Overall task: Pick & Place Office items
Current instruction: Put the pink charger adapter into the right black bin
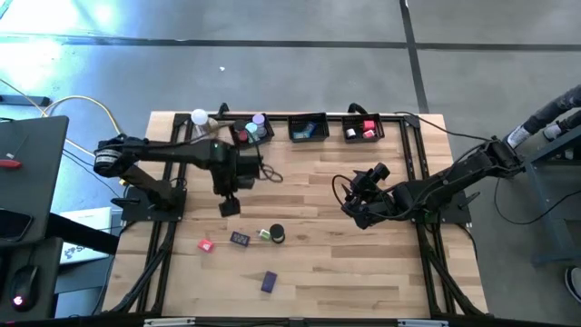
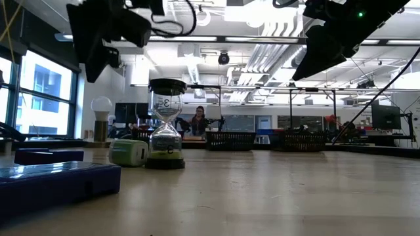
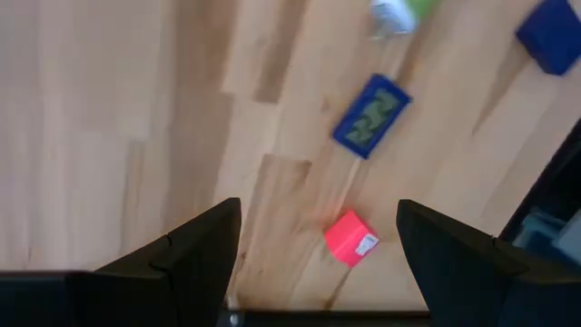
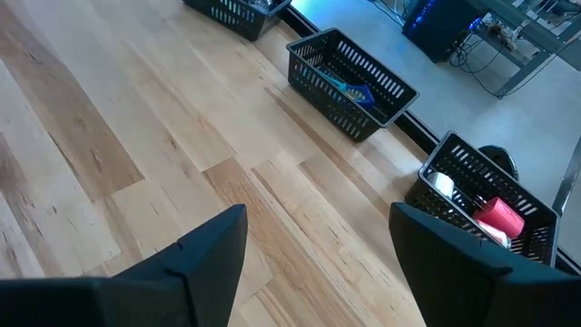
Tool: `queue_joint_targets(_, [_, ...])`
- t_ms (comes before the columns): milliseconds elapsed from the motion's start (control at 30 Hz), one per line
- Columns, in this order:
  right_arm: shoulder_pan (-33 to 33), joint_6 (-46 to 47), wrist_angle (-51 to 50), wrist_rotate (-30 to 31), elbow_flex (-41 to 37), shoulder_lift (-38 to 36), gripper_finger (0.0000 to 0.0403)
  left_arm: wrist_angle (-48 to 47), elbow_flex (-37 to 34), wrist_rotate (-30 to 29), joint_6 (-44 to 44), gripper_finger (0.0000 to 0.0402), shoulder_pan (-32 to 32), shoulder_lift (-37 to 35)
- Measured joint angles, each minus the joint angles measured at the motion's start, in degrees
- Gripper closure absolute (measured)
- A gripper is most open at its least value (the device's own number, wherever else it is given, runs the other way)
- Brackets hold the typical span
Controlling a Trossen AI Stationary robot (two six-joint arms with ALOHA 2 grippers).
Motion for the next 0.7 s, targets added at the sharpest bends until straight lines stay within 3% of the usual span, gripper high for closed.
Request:
queue_joint_targets(333, [0.0,0.0,0.6,0.0,0.0,0.0,0.0144,5.4,0.0,-1.5,0.1,0.0114,-10.3,0.3])
queue_joint_targets(700, [0.0,0.0,0.7,0.0,0.0,0.0,0.0144,7.6,0.0,-1.6,-4.1,0.0114,-15.2,0.3])
